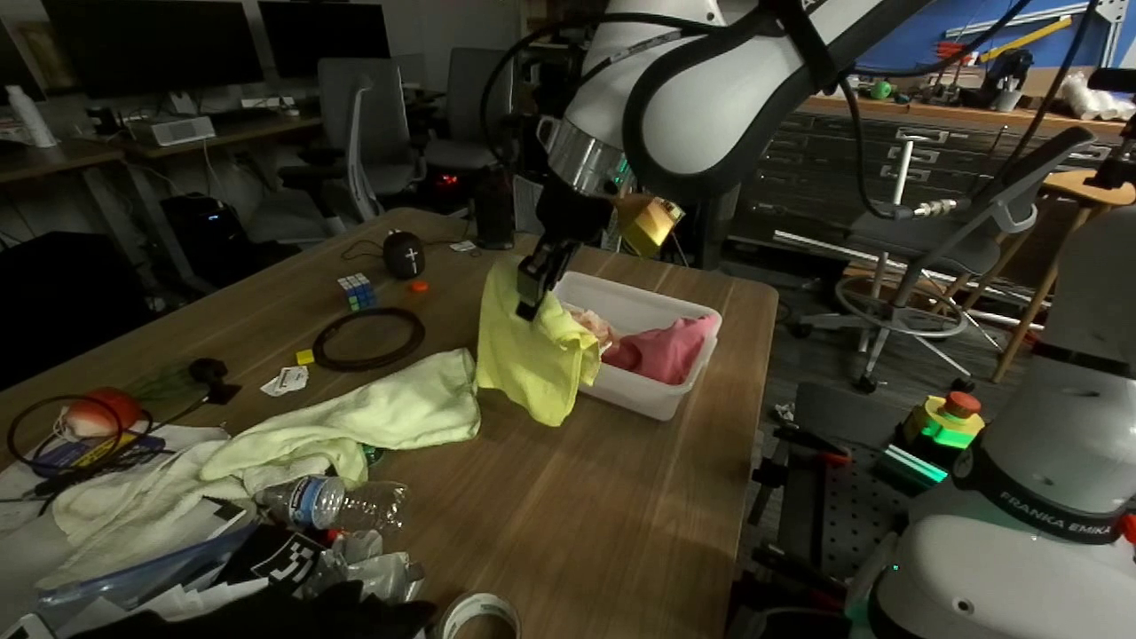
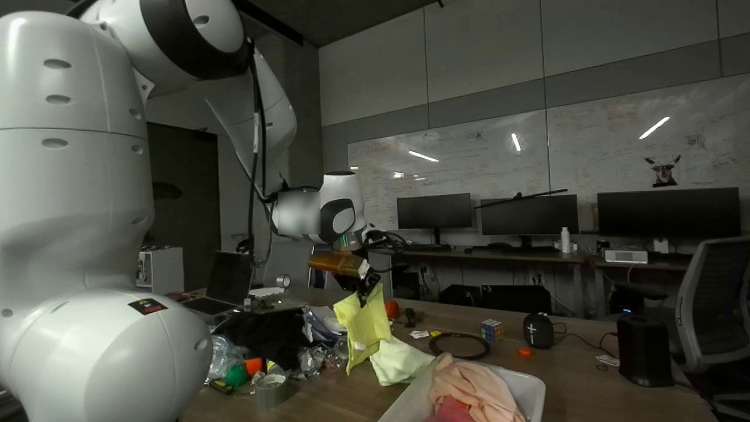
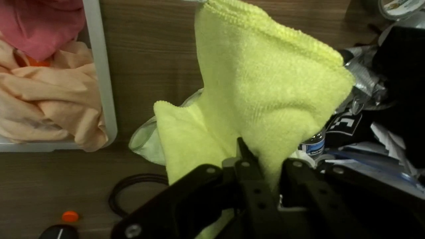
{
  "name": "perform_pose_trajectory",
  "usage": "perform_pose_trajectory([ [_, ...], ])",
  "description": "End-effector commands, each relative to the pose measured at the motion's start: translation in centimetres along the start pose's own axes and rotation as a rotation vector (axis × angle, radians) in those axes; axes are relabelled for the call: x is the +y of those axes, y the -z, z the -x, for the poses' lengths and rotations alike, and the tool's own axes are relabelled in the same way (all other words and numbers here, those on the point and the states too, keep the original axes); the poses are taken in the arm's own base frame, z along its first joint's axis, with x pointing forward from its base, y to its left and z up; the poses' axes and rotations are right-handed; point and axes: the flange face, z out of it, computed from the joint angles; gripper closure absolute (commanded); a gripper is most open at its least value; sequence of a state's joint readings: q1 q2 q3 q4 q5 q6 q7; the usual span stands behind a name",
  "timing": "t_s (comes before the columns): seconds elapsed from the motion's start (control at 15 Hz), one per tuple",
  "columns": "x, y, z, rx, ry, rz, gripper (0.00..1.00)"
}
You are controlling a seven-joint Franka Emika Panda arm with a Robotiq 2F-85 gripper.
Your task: Remove all the clothes from the bowl and put them on the table
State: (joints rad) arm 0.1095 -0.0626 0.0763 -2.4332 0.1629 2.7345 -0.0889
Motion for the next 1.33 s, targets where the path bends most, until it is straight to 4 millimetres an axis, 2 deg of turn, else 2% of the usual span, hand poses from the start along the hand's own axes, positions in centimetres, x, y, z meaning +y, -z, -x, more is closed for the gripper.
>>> perform_pose_trajectory([
  [0.0,-0.3,-0.1,0.8,-0.004,0.113,0.003,0.52],
  [0.27,0.4,-0.3,1.1,-0.009,0.151,0.001,0.22],
  [0.47,2.6,0.0,0.7,0.003,0.118,0.021,0.00],
  [0.73,8.6,0.9,-0.1,0.065,-0.013,0.087,0.00],
  [0.87,12.3,1.4,0.0,0.088,-0.085,0.122,0.00],
  [1.07,17.4,1.3,0.8,0.085,-0.181,0.174,0.00],
  [1.27,21.2,0.1,2.4,0.018,-0.232,0.225,0.00],
])
